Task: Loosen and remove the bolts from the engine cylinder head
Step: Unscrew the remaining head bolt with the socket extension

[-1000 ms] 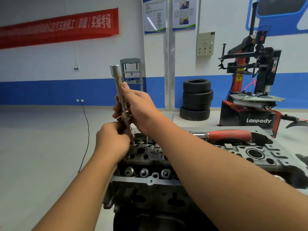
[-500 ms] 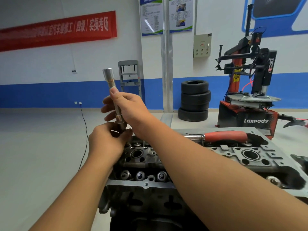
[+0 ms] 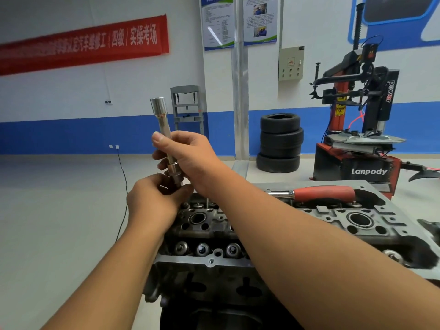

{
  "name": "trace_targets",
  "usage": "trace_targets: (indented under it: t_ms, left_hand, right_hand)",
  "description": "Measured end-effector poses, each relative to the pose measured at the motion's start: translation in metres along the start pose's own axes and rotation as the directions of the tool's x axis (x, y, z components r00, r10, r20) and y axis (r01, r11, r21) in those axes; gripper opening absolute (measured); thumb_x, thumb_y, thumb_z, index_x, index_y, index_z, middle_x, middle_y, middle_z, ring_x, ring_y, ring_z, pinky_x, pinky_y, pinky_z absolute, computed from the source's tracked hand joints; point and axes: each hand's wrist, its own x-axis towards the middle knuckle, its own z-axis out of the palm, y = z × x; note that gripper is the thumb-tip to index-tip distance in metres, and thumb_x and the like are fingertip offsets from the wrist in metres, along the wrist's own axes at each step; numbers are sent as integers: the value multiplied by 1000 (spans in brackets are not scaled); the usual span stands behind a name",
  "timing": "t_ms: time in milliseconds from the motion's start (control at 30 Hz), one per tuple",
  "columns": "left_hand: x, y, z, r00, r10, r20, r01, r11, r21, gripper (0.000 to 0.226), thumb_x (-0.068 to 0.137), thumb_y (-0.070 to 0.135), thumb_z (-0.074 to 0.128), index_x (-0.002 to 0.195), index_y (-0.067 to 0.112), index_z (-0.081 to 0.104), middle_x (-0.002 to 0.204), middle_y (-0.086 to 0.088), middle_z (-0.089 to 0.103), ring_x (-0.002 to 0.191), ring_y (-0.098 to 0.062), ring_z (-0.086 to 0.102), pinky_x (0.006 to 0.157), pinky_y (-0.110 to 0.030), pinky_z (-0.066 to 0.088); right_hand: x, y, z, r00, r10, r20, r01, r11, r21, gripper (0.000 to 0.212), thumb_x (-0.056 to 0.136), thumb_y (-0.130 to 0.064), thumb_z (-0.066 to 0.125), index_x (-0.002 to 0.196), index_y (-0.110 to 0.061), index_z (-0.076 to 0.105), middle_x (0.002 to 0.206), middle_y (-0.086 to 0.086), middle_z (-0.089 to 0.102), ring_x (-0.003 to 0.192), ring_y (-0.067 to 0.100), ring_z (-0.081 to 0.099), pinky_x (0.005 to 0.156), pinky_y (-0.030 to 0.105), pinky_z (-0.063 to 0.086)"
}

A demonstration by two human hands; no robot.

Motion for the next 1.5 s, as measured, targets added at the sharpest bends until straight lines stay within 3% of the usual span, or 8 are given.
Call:
trace_targets:
  t_ms: [167,367,467,667,800,1000,1167,1500]
  left_hand:
    - [1,0,4,988,1,152,11,997,-80,15,99,24,69,85,25,72,84,3,76,80,-20,68,66,-32,45]
    - [2,1,-1,1000,-19,1,19,1000,9,20,80,36,89,74,28,72,72,10,71,70,-9,63,56,-26,38]
    - [2,3,-1,1000,-20,-16,20,1000,23,26,72,41,93,71,29,71,66,12,70,67,-7,62,55,-26,36]
    - [6,-5,3,985,-44,168,72,984,-164,17,97,23,73,81,18,76,68,0,73,63,-24,62,65,-38,47]
    - [6,-7,2,988,-18,156,34,994,-101,12,97,17,71,86,21,76,76,2,77,69,-22,66,67,-35,49]
    - [3,-2,1,998,15,69,-16,1000,11,17,89,32,81,78,30,68,77,9,72,74,-10,65,60,-25,40]
    - [4,-1,3,987,-6,158,8,1000,-17,21,99,23,68,79,21,75,80,-1,77,81,-26,69,72,-39,51]
    - [1,6,3,997,56,45,-61,991,121,25,85,37,81,67,27,68,65,11,67,67,-6,59,54,-24,35]
  right_hand:
    - [2,2,-2,998,-7,-60,10,999,54,21,97,-29,73,92,-13,60,83,12,75,72,24,71,74,43,56]
    - [1,-1,2,998,40,46,-40,999,0,44,108,-46,48,98,-9,69,86,9,76,70,24,68,68,34,56]
    - [1,0,2,999,24,39,-23,1000,-17,37,101,-49,62,96,-12,63,84,10,76,66,25,67,67,39,57]
    - [3,1,6,999,24,-24,-25,1000,-18,33,106,-44,55,91,-15,54,77,9,66,61,22,62,61,36,53]
    - [5,-1,3,997,49,-54,-51,998,-27,39,109,-48,43,93,-15,54,76,7,66,66,25,63,62,34,49]
    - [2,2,2,997,7,-74,-4,999,36,23,99,-32,70,97,-13,56,77,10,68,65,23,65,67,40,55]
    - [2,1,5,999,-2,-51,2,1000,-6,26,108,-33,55,94,-11,60,82,9,73,70,24,68,73,44,53]
    - [4,2,6,997,-33,-72,34,999,19,27,100,-36,69,88,-13,62,81,5,71,61,17,63,56,30,51]
